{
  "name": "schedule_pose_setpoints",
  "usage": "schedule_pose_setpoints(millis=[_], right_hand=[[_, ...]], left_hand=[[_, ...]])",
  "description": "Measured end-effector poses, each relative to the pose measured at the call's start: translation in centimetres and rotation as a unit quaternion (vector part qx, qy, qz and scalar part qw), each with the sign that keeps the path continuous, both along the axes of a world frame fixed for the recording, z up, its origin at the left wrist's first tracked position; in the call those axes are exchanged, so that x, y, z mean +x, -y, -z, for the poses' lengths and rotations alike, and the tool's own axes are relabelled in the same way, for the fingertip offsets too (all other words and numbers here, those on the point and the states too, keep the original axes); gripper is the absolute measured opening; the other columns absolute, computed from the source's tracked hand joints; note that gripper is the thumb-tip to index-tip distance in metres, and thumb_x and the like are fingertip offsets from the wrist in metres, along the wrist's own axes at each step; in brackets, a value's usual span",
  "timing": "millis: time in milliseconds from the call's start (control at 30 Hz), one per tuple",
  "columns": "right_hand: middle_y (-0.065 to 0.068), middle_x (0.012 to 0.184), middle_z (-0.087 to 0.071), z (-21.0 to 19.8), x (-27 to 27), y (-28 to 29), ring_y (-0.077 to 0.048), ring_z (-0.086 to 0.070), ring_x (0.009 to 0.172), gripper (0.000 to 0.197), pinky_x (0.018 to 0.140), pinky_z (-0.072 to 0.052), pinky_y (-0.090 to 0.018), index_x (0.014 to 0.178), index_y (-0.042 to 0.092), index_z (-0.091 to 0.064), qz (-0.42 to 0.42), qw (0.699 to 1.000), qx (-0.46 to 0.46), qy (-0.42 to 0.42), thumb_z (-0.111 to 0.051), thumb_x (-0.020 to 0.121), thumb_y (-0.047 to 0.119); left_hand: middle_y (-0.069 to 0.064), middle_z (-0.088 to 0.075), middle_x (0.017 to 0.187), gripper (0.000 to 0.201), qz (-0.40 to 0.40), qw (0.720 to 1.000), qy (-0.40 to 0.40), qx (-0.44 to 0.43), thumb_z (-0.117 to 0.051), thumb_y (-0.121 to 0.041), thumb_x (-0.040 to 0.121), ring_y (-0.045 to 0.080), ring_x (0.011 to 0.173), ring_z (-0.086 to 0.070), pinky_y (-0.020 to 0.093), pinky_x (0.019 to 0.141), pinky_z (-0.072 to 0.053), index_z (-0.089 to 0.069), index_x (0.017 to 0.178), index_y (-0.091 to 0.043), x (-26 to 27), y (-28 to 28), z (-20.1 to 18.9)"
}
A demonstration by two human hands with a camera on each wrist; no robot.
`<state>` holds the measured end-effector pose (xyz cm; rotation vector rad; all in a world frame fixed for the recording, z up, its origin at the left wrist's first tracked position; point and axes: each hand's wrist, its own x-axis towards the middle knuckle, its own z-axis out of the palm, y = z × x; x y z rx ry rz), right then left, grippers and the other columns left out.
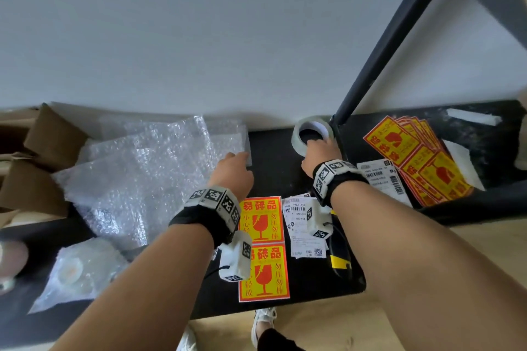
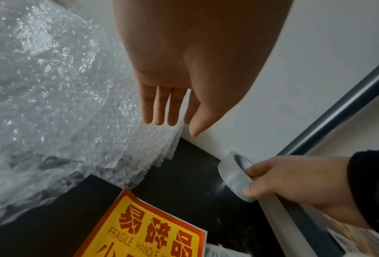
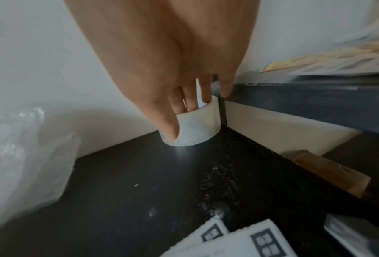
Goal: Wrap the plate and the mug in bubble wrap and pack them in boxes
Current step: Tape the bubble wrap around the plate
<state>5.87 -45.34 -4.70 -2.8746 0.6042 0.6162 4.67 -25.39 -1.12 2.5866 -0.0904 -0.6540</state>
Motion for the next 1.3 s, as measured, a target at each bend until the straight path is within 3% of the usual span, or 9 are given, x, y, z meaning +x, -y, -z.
schedule_pose_setpoints(millis=[233,400,567,700,833,933,1100,1200,1300], right_hand=[[-0.011,0.14,-0.04,-0.5,0.0,-0.2,-0.031,-0.044,0.124,0.047,0.102,-0.041,-0.043,0.137,0.02,-0.047,0.003,0.998,-0.049,-0.046,-0.051,0.091,0.02],[-0.014,0.13,-0.054,-3.9,-0.3,-1.6,-0.031,-0.051,0.121,0.035,0.101,-0.044,-0.041,0.127,0.016,-0.059,0.029,0.994,0.093,0.051,-0.044,0.096,0.013],[-0.007,0.11,-0.069,-7.8,-1.3,-4.5,-0.025,-0.061,0.099,0.033,0.075,-0.038,-0.024,0.115,0.015,-0.07,0.008,0.955,0.255,0.149,-0.047,0.093,0.006],[-0.007,0.111,-0.07,-11.0,-2.5,-8.0,-0.023,-0.061,0.104,0.034,0.086,-0.048,-0.029,0.112,0.013,-0.073,0.026,0.908,0.367,0.2,-0.051,0.088,0.001],[-0.001,0.103,-0.073,-13.1,-3.8,-12.4,-0.021,-0.065,0.102,0.027,0.093,-0.051,-0.034,0.105,0.015,-0.075,0.04,0.871,0.435,0.225,-0.06,0.085,0.004],[0.001,0.1,-0.074,-14.1,-5.0,-16.0,-0.018,-0.067,0.101,0.026,0.097,-0.051,-0.038,0.1,0.019,-0.077,0.034,0.854,0.468,0.226,-0.063,0.082,0.006],[-0.002,0.101,-0.073,-15.0,-7.0,-20.8,-0.021,-0.066,0.104,0.027,0.098,-0.051,-0.037,0.103,0.016,-0.075,0.045,0.846,0.484,0.22,-0.061,0.085,0.002],[-0.01,0.102,-0.072,-15.1,-8.1,-23.1,-0.025,-0.067,0.102,0.014,0.096,-0.053,-0.042,0.096,0.014,-0.073,0.083,0.828,0.514,0.21,-0.063,0.088,0.017],[-0.012,0.106,-0.07,-15.4,-8.7,-25.1,-0.024,-0.067,0.099,0.044,0.092,-0.055,-0.042,0.105,0.011,-0.069,0.13,0.826,0.512,0.194,-0.058,0.087,0.049]], left_hand=[[0.006,-0.039,0.147,0.051,-0.026,0.999,-0.002,-0.018,-0.047,-0.012,0.096,0.026,0.129,-0.045,0.034,0.099,-0.04,-0.039,0.145,-0.019,0.2,0.0,-0.1],[0.006,-0.044,0.143,0.045,-0.04,0.998,0.013,-0.056,-0.048,-0.014,0.096,0.025,0.126,-0.048,0.034,0.101,-0.04,-0.045,0.141,-0.018,-0.2,-0.9,-1.2],[0.005,-0.054,0.136,0.04,-0.064,0.989,0.047,-0.126,-0.051,-0.016,0.096,0.021,0.123,-0.052,0.031,0.103,-0.039,-0.051,0.137,-0.014,-0.8,-3.0,-3.7],[0.006,-0.063,0.119,0.035,-0.113,0.969,0.059,-0.21,-0.05,-0.025,0.098,0.023,0.11,-0.059,0.032,0.093,-0.045,-0.058,0.129,-0.011,-1.3,-5.6,-6.3],[0.007,-0.062,0.09,0.031,-0.171,0.934,0.043,-0.31,-0.048,-0.04,0.098,0.022,0.082,-0.056,0.036,0.079,-0.046,-0.061,0.084,-0.015,-1.5,-8.9,-8.3],[0.003,-0.066,0.086,0.037,-0.197,0.917,0.035,-0.346,-0.049,-0.043,0.098,0.021,0.078,-0.059,0.035,0.076,-0.049,-0.063,0.087,-0.011,-2.1,-11.8,-10.2],[0.004,-0.063,0.072,0.022,-0.191,0.888,0.036,-0.418,-0.056,-0.02,0.097,0.016,0.06,-0.058,0.025,0.059,-0.051,-0.065,0.09,-0.002,-3.3,-16.7,-12.0],[0.009,-0.064,0.073,0.019,-0.184,0.88,0.024,-0.437,-0.059,-0.017,0.095,0.016,0.058,-0.061,0.024,0.06,-0.057,-0.066,0.085,-0.002,-4.1,-19.0,-12.1],[0.014,-0.067,0.08,0.015,-0.155,0.884,0.019,-0.441,-0.063,-0.016,0.093,0.02,0.068,-0.065,0.031,0.074,-0.059,-0.068,0.083,-0.006,-5.2,-20.7,-11.6]])
